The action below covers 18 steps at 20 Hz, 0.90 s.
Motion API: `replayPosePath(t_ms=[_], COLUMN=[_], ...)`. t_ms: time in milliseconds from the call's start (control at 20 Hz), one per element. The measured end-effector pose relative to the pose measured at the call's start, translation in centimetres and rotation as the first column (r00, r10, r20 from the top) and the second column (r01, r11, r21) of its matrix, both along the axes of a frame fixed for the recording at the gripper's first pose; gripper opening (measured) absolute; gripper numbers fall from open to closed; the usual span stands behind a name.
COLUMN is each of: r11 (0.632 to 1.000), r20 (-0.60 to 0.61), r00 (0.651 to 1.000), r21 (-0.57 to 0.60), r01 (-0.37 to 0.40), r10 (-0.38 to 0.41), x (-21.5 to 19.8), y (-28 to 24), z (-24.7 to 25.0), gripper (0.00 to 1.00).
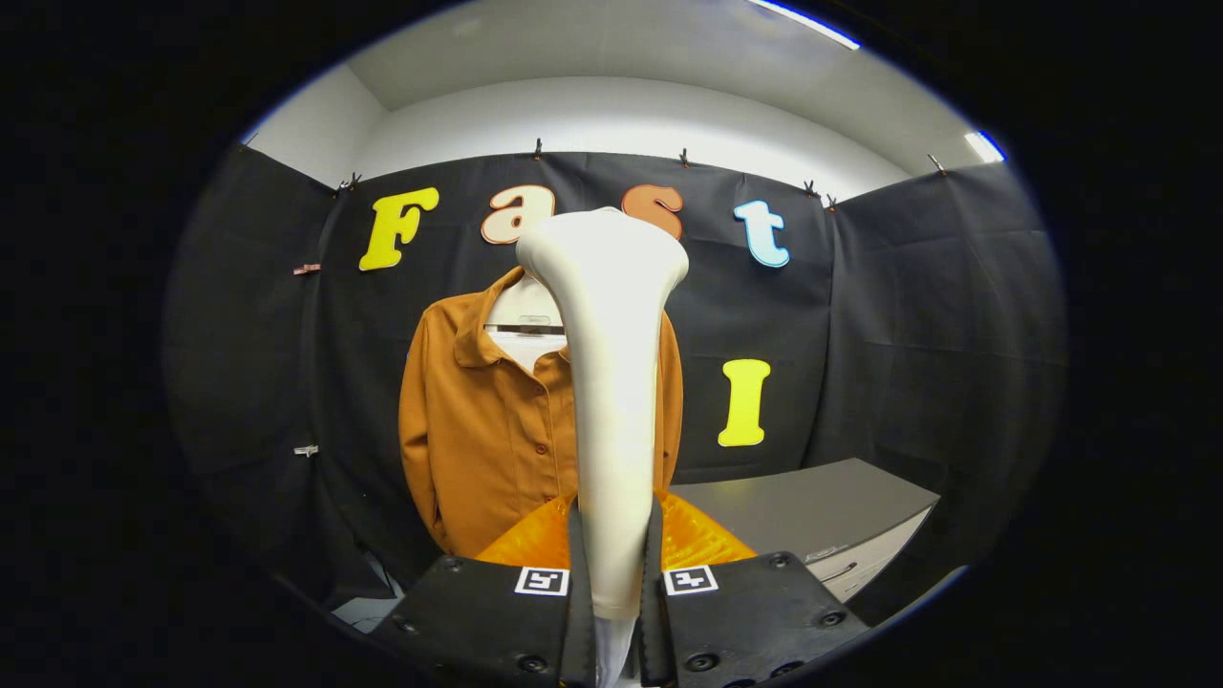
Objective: Iron the clothes twice with a garment steamer, once on the left side and once on the right side.
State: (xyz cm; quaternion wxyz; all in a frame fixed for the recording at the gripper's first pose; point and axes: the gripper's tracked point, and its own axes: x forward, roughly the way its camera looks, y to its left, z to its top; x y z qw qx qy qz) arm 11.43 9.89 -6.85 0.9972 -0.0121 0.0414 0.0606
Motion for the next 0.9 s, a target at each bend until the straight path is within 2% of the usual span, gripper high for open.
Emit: replayPosePath(t_ms=[900], r11=[1.0], r20=[-0.007], r00=[1.0], r21=[0.007], r01=[0.005], r10=[-0.005], x=[0.04], y=[-0.75], z=[-0.14], gripper=[0.21])
